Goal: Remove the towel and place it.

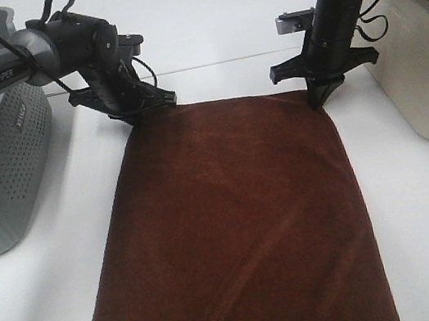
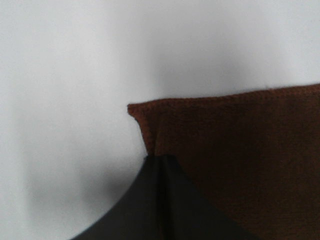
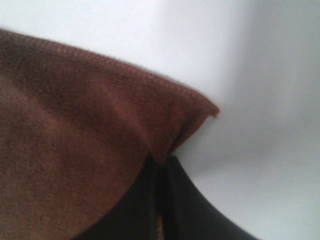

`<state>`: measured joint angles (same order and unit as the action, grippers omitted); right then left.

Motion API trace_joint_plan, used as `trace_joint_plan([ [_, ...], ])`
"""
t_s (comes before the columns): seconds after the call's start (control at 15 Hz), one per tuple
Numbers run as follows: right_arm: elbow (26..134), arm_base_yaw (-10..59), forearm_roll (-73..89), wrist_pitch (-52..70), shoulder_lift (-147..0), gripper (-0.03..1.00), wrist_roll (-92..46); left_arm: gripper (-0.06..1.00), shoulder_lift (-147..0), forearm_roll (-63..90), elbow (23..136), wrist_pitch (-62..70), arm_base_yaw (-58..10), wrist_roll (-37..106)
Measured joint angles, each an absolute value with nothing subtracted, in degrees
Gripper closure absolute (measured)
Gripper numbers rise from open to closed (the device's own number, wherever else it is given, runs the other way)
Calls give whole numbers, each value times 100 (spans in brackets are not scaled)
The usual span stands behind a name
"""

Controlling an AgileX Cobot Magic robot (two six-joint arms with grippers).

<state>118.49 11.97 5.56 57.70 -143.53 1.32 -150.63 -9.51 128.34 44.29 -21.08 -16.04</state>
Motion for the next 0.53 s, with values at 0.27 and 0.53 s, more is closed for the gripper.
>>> trace_joint_plan([
  [0.27,12003,1197,556,5220,-14353,97,-206,94,-15115,-1014,13144,4354,-1971,-1667],
  [0.53,12416,1197,561,4360,-14347,97,-395,94,-15115,-814,13201,3655,-1753,-1690],
])
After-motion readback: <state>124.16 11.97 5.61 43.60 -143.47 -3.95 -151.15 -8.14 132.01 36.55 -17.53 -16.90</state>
